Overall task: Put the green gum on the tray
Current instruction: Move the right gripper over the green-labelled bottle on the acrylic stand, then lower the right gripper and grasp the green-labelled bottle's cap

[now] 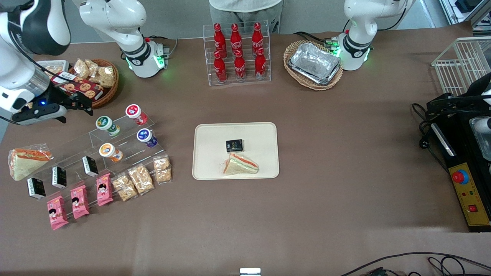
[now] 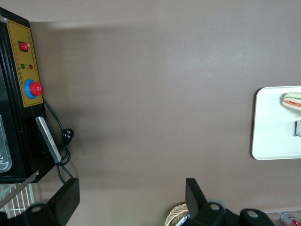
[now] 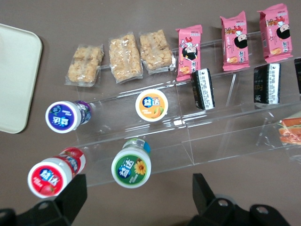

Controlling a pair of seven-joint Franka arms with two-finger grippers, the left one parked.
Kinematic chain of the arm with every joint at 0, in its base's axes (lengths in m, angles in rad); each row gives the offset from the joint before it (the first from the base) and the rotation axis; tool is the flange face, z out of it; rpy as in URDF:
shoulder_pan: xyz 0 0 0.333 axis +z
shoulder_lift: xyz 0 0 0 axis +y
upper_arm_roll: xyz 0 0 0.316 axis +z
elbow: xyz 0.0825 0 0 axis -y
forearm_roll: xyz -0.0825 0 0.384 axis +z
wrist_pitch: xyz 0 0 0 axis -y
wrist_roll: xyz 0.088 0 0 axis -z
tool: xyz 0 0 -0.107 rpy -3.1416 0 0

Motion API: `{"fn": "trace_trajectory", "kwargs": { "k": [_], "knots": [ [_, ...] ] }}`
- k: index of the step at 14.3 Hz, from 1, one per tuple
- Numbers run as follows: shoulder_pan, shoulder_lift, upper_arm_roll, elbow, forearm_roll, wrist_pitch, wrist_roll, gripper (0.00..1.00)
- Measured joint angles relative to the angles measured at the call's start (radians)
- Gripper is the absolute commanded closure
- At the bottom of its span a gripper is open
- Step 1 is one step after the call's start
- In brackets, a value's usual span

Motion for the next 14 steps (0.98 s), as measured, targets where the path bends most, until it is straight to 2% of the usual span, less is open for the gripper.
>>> {"fn": "trace_trajectory", "kwargs": {
  "k": [9, 14],
  "knots": [
    [0.002, 0.009, 0.001, -0.233, 0.000, 0.289, 0.000, 0.00],
    [0.004, 0.027, 0.001, -0.281, 0.000, 0.359, 0.000, 0.00]
  ]
}}
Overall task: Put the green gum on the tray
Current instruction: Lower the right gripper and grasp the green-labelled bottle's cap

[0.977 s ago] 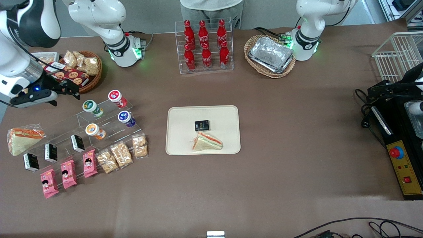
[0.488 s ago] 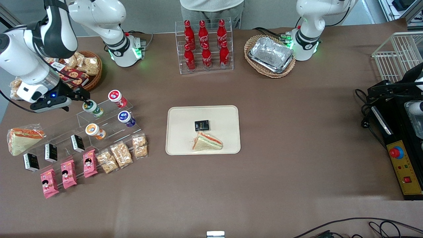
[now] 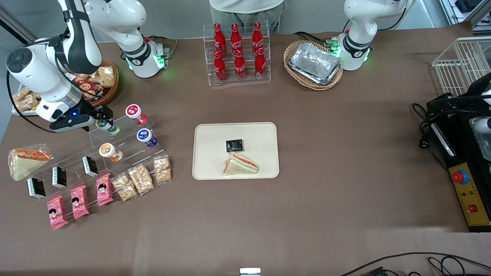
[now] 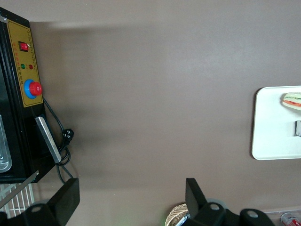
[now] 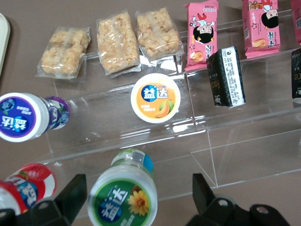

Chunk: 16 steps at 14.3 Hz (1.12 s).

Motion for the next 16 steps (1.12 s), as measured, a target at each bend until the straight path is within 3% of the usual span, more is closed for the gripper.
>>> {"fn": "trace_trajectory", "kwargs": {
  "k": [1, 2, 3, 5, 6, 16],
  "knots": [
    [0.000, 0.005, 0.000, -0.004, 0.000, 0.010, 0.000, 0.01],
    [0.000, 0.009, 0.000, -0.008, 0.000, 0.017, 0.000, 0.09],
    [0.000, 0.013, 0.000, -0.009, 0.000, 0.022, 0.000, 0.19],
    [0.000, 0.021, 0.000, -0.010, 0.000, 0.033, 0.001, 0.51],
    [0.000, 0.023, 0.000, -0.011, 0.000, 0.035, 0.001, 0.58],
    [0.001, 0.026, 0.000, 0.021, 0.000, 0.014, 0.032, 0.60]
  ]
}}
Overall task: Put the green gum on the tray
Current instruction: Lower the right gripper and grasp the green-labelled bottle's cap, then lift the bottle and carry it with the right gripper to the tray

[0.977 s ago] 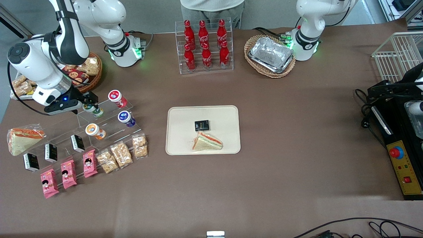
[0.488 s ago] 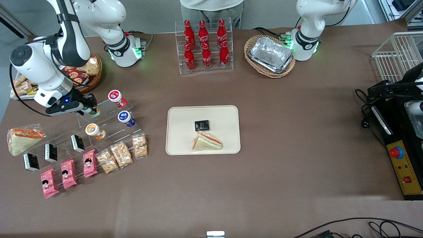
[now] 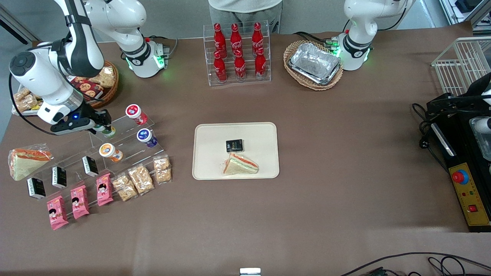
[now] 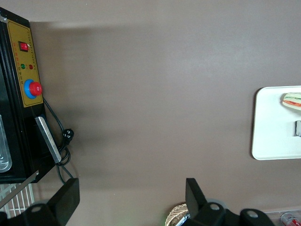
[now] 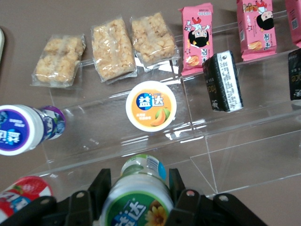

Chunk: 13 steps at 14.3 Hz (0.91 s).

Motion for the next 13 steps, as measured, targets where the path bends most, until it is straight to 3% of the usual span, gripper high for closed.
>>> {"fn": "trace_trajectory", "kwargs": {
  "k": [7, 13],
  "knots": [
    [0.018, 0.009, 0.007, 0.370, 0.000, -0.410, 0.050, 0.60],
    [0.056, 0.143, 0.010, 0.765, 0.013, -0.723, 0.146, 0.60]
  ]
}}
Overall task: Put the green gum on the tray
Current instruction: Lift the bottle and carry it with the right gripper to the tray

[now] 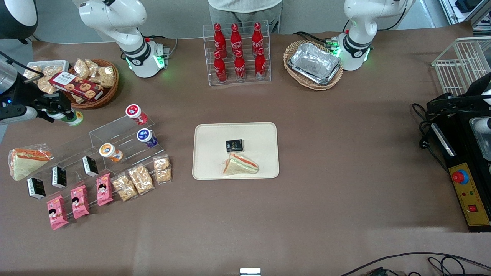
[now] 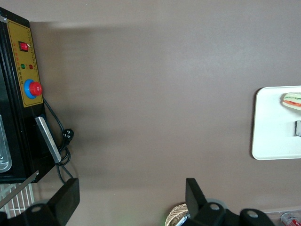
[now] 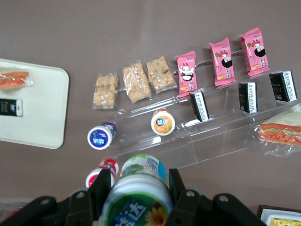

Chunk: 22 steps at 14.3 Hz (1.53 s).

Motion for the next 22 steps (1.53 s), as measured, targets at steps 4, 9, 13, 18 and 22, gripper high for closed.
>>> {"fn": "trace_trajectory", "kwargs": {
  "k": [4, 9, 13, 18, 22],
  "knots": [
    [0.126, 0.072, 0.004, 0.069, 0.014, -0.018, 0.257, 0.59],
    [0.323, 0.122, 0.009, 0.075, 0.032, 0.039, 0.629, 0.59],
    [0.435, 0.164, 0.010, -0.051, 0.034, 0.240, 0.838, 0.60],
    [0.532, 0.207, 0.008, -0.371, 0.030, 0.670, 1.009, 0.59],
    [0.597, 0.284, 0.008, -0.509, -0.044, 0.907, 1.182, 0.60]
  ]
}}
